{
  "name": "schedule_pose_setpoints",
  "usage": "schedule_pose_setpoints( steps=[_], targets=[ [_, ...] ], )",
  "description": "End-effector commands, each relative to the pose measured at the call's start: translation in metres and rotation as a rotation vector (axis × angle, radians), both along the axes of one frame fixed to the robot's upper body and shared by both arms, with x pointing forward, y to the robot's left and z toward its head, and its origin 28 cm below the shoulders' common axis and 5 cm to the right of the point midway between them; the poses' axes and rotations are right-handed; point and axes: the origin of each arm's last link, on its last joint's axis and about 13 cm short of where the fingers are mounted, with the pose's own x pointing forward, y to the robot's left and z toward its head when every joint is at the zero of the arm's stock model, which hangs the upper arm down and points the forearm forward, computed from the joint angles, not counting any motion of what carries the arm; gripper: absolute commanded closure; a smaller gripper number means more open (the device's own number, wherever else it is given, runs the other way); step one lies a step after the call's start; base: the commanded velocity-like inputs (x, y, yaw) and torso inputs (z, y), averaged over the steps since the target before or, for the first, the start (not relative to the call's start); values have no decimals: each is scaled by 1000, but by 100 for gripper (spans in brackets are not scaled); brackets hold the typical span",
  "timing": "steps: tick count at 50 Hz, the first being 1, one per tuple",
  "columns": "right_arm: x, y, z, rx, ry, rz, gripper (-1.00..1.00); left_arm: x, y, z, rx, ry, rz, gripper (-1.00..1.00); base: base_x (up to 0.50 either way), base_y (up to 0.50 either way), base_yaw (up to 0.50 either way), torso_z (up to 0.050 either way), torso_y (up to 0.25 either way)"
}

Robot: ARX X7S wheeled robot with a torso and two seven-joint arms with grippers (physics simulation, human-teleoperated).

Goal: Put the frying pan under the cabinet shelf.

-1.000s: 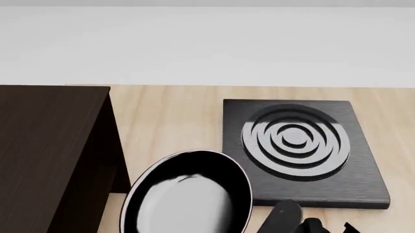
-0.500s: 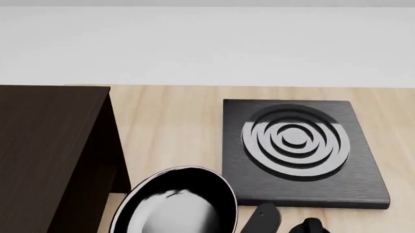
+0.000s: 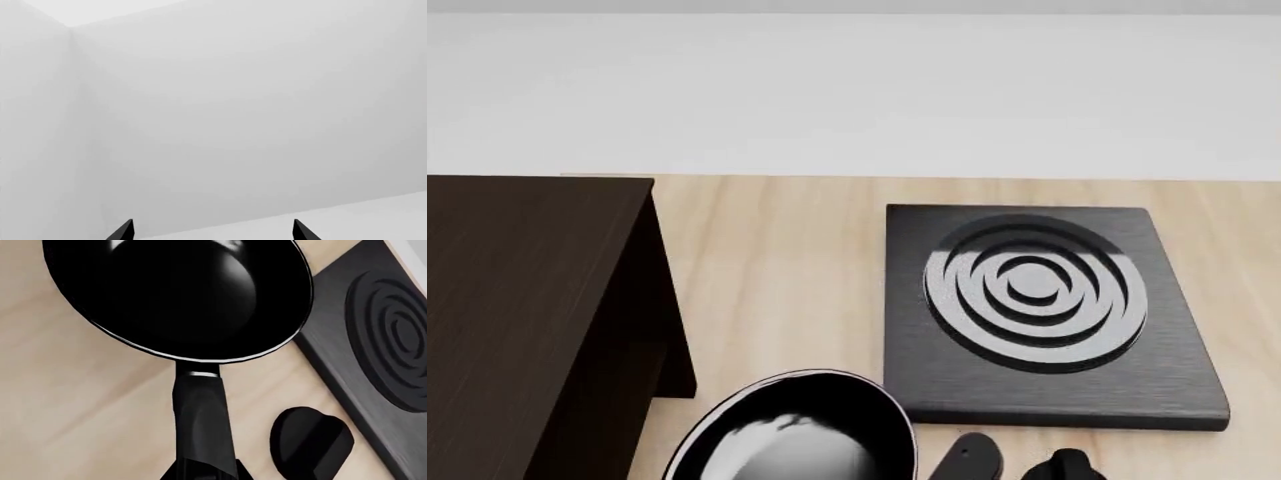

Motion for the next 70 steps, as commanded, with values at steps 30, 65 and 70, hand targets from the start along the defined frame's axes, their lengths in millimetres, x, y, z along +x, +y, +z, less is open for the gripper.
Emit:
schedule_pose_setpoints(
  steps=[30, 65, 70],
  targets=[
    [31, 9, -38, 47, 51, 20, 100, 0, 1, -3, 4, 4, 13, -100, 0, 0, 0, 1, 1],
    [65, 28, -74, 160, 146, 45, 100, 0, 3, -4, 20, -4, 47, -100, 1, 1, 1, 0, 0],
    [70, 34, -80, 192, 159, 52, 100, 0, 4, -5, 17, -3, 51, -100, 0, 1, 1, 0, 0]
  ],
)
